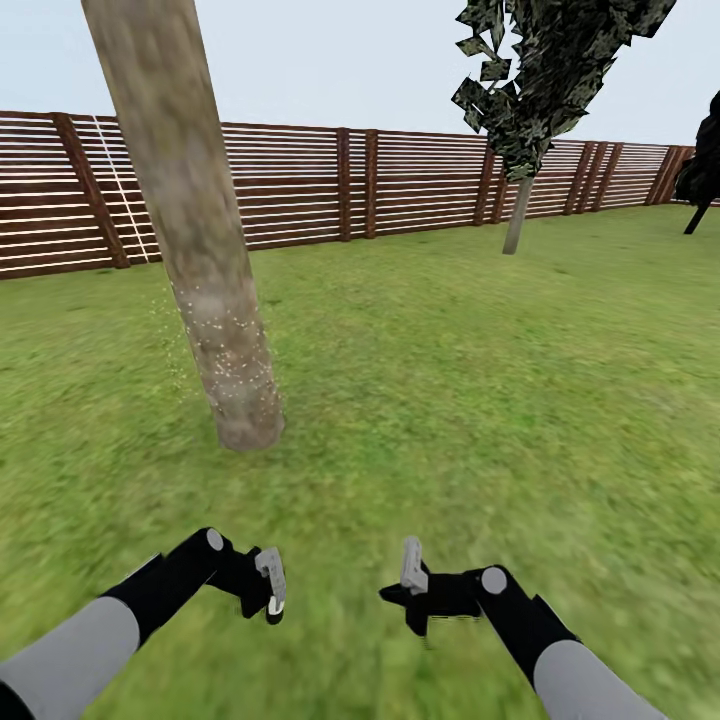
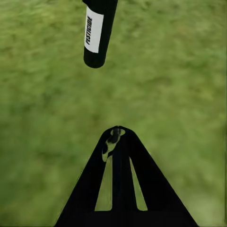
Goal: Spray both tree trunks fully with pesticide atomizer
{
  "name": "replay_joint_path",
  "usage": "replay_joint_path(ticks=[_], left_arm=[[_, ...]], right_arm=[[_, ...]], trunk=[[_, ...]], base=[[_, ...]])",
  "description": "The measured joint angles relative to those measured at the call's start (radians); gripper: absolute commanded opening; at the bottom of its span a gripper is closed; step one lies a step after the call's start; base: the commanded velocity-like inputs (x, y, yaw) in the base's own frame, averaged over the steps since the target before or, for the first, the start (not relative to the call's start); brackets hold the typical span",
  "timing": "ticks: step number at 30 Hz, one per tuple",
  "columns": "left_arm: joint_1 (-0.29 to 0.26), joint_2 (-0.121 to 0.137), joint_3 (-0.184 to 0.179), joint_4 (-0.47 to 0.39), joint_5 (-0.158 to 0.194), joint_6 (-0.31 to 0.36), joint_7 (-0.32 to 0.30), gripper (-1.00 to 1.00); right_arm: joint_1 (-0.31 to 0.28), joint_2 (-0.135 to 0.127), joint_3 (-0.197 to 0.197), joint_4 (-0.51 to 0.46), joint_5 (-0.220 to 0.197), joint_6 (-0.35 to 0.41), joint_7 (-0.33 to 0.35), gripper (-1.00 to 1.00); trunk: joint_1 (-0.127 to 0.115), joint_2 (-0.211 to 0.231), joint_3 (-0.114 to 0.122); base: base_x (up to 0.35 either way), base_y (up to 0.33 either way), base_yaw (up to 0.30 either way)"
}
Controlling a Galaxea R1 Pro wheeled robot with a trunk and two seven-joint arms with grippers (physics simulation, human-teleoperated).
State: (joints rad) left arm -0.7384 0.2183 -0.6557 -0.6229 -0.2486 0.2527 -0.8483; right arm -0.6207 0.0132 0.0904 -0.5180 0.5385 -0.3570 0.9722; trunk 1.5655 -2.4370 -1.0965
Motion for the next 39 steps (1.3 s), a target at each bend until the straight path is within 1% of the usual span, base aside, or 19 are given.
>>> replay_joint_path(ticks=[2, 4, 6, 8, 9, 10, 11, 13, 16, 18, 19, 21, 24, 26, 31, 35, 37, 39], left_arm=[[0.008, -0.012, -0.001, 0.000, -0.001, -0.001, 0.001, -1.00], [0.016, -0.031, -0.001, 0.000, -0.001, -0.005, 0.002, -1.00], [0.018, -0.047, 0.000, 0.011, 0.000, -0.051, 0.005, -1.00], [0.019, -0.076, 0.000, 0.038, -0.003, -0.079, 0.011, -1.00], [0.019, -0.085, 0.000, 0.048, -0.005, -0.086, 0.036, -1.00], [0.019, -0.090, 0.000, 0.052, -0.005, -0.089, 0.063, -1.00], [0.019, -0.093, -0.001, 0.054, -0.005, -0.090, 0.074, -1.00], [0.019, -0.107, 0.001, 0.055, -0.004, -0.092, 0.083, -1.00], [0.019, -0.119, 0.001, 0.055, -0.003, -0.095, 0.086, -1.00], [0.019, -0.120, 0.002, 0.055, 0.001, -0.129, 0.087, -1.00], [0.019, -0.126, 0.002, 0.055, 0.003, -0.150, 0.088, -1.00], [0.019, -0.139, 0.002, 0.056, 0.005, -0.170, 0.088, -1.00], [0.019, -0.155, 0.002, 0.058, 0.005, -0.175, 0.088, -1.00], [0.019, -0.181, 0.001, 0.074, 0.001, -0.176, 0.087, -1.00], [0.019, -0.207, 0.001, 0.078, -0.001, -0.176, 0.086, -1.00], [0.019, -0.221, 0.001, 0.078, -0.002, -0.175, 0.086, -1.00], [0.019, -0.236, 0.000, 0.078, -0.004, -0.169, 0.086, -1.00], [0.019, -0.243, -0.001, 0.078, -0.007, -0.161, 0.087, -1.00]], right_arm=[[-0.012, 0.000, 0.000, -0.005, 0.000, 0.012, 0.001, -1.00], [-0.024, 0.001, -0.001, -0.012, 0.000, 0.017, 0.000, -1.00], [-0.033, 0.001, -0.001, -0.014, -0.001, 0.018, 0.000, -1.00], [-0.040, 0.001, -0.001, -0.014, -0.005, 0.018, 0.000, -1.00], [-0.042, 0.002, -0.001, -0.014, -0.006, 0.018, 0.000, -1.00], [-0.044, 0.007, -0.001, -0.014, -0.007, 0.020, 0.000, -1.00], [-0.045, 0.011, -0.001, -0.014, -0.007, 0.027, 0.000, -1.00], [-0.046, 0.020, -0.001, -0.018, -0.008, 0.061, 0.001, -1.00], [-0.047, 0.026, -0.001, -0.032, -0.008, 0.075, 0.002, -1.00], [-0.047, 0.027, -0.001, -0.034, -0.008, 0.076, 0.002, -1.00], [-0.047, 0.027, -0.001, -0.034, -0.008, 0.076, 0.002, -1.00], [-0.046, 0.027, -0.001, -0.034, -0.008, 0.076, 0.002, -1.00], [-0.047, 0.027, -0.001, -0.034, -0.008, 0.076, 0.002, -1.00], [-0.046, 0.027, -0.001, -0.035, -0.008, 0.076, 0.002, -1.00], [-0.046, 0.027, -0.001, -0.034, -0.008, 0.076, 0.002, -1.00], [-0.046, 0.027, -0.001, -0.034, -0.008, 0.076, 0.002, -1.00], [-0.047, 0.027, -0.001, -0.034, -0.008, 0.076, 0.002, -1.00], [-0.047, 0.027, -0.001, -0.034, -0.008, 0.076, 0.002, -1.00]], trunk=[[0.000, 0.000, 0.000], [0.000, 0.000, 0.000], [0.000, 0.000, 0.000], [0.000, 0.000, 0.000], [0.000, 0.000, 0.000], [0.000, 0.000, 0.000], [0.000, 0.000, 0.000], [0.000, 0.000, 0.000], [0.000, 0.000, 0.000], [0.000, 0.000, 0.000], [0.000, 0.000, 0.000], [0.000, 0.000, 0.000], [0.000, 0.000, 0.000], [0.000, 0.000, 0.000], [0.000, 0.000, 0.000], [0.000, 0.000, 0.000], [0.000, 0.000, 0.000], [0.000, 0.000, 0.000]], base=[[0.000, 0.000, 0.000], [0.000, 0.000, 0.000], [0.000, 0.000, 0.000], [0.000, 0.000, 0.000], [0.000, 0.000, 0.000], [0.000, 0.000, 0.000], [0.000, 0.000, 0.000], [0.000, 0.000, 0.000], [0.000, 0.000, 0.000], [0.000, 0.000, 0.000], [0.000, 0.000, 0.000], [0.000, 0.000, 0.000], [0.000, 0.000, 0.000], [0.000, 0.000, 0.000], [0.000, 0.000, 0.000], [0.000, 0.000, 0.000], [0.000, 0.000, 0.000], [0.000, 0.000, 0.000]])
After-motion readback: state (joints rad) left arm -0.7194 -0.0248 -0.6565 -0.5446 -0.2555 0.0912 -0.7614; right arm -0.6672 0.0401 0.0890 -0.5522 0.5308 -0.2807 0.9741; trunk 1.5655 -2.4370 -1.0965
